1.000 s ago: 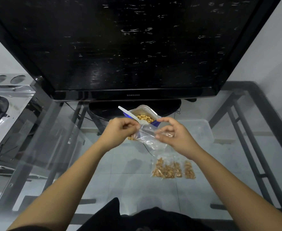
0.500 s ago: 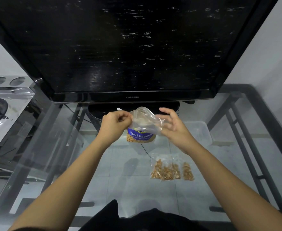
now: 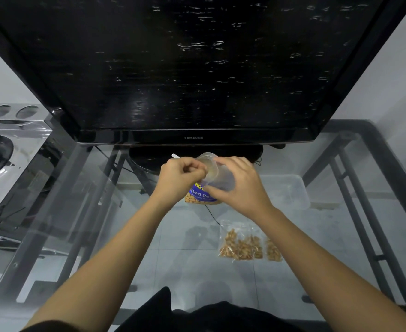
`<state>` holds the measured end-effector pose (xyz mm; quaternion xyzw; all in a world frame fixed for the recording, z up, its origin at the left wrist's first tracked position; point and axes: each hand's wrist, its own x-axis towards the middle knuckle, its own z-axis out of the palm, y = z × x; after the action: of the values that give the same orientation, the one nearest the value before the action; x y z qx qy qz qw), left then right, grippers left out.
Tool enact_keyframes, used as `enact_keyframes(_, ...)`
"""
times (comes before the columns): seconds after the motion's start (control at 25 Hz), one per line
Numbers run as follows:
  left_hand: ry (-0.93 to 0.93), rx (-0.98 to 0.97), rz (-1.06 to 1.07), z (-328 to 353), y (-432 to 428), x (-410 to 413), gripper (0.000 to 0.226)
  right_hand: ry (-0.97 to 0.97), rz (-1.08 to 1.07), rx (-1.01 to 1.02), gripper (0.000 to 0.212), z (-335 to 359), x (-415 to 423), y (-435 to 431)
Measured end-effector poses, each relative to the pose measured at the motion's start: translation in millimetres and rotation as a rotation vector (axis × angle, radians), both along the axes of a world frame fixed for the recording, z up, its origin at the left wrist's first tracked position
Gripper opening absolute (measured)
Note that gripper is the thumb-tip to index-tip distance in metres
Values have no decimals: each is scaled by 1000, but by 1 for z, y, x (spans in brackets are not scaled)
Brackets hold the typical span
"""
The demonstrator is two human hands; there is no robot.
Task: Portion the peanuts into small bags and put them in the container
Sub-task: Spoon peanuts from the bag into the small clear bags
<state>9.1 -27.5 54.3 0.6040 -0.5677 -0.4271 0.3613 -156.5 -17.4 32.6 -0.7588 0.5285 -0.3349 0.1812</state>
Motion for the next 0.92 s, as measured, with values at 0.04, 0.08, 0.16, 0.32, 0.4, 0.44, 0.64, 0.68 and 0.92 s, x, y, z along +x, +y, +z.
enact_keyframes(0.04,36,7,-12,-1,0,1,8,-44,7,-1,55,-1,0,-1)
enact_keyframes(0.08,66,-8,2,-2,0,0,7,-85,5,18,54,-2,-1,-1)
enact_keyframes(0.16,88,-72,229,-10,-6,-1,12,-165,-26,82,55,-5,-4,-3)
enact_keyframes(0.32,-7,142,526,-32,-36,11,46,-252,-83,210,57,-16,-13,-11)
enact_keyframes(0.4,-85,158,375,-41,-48,13,37,-277,-100,256,57,-24,-16,-15)
enact_keyframes(0.44,-137,112,316,-42,-53,14,29,-294,-113,281,56,-28,-17,-17)
enact_keyframes(0.64,-370,-207,100,-23,-54,16,22,-382,-117,431,50,-38,-21,-15)
enact_keyframes(0.68,-430,-286,85,-21,-54,18,22,-394,-116,441,50,-40,-21,-15)
enact_keyframes(0.92,-338,-89,91,-42,-50,11,24,-448,-118,474,49,-43,-22,-18)
